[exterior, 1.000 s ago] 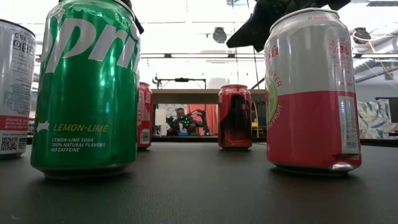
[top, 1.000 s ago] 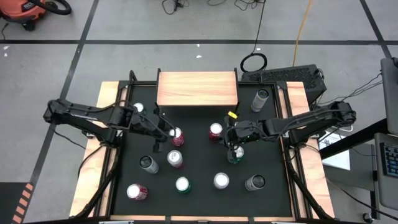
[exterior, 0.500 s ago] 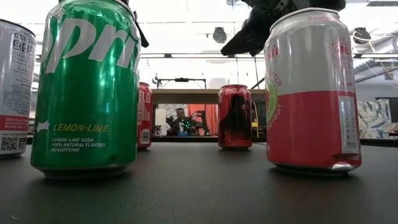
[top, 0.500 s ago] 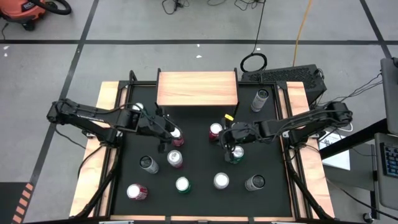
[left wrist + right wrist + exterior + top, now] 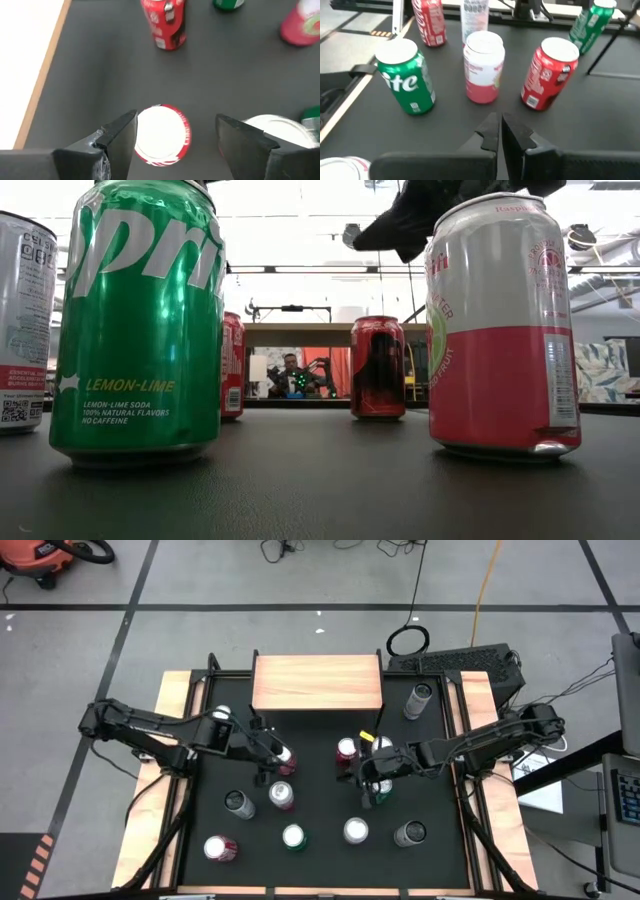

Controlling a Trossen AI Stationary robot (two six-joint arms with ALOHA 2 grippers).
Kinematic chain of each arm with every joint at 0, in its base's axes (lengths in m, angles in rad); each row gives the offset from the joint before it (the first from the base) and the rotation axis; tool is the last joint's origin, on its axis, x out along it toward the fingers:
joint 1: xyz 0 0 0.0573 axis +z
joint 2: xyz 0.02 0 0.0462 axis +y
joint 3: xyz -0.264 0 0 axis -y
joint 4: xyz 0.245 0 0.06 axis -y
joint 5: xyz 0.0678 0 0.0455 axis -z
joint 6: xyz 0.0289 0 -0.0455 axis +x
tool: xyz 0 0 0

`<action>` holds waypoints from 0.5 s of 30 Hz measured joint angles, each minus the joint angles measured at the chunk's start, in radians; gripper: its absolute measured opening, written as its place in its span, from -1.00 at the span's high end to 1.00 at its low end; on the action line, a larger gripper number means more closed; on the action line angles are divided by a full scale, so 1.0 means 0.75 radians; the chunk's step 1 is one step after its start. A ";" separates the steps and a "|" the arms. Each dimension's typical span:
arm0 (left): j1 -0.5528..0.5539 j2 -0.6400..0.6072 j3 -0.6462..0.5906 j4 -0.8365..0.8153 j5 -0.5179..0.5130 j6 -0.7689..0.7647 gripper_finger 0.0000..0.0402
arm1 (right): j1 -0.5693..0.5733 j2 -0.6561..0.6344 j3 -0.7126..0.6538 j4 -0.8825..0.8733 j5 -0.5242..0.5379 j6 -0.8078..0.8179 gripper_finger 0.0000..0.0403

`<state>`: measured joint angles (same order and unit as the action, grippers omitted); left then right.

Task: Place canned beverage on shelf
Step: Put the top left red soda on the shelf

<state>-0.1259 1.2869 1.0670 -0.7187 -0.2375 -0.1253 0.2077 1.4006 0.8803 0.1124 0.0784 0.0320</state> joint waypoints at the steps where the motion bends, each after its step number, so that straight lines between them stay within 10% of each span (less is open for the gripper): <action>1: 0.005 0.013 -0.001 -0.007 0.001 0.000 -0.33 | 0.004 0.000 0.000 0.010 0.000 -0.006 1.00; 15: 0.083 0.082 -0.001 -0.002 0.068 0.035 -0.83 | 0.017 -0.001 0.000 0.055 0.004 -0.029 1.00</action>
<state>-0.0634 1.3485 1.0660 -0.7200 -0.1864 -0.0993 0.2207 1.4002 0.8803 0.1535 0.0814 0.0105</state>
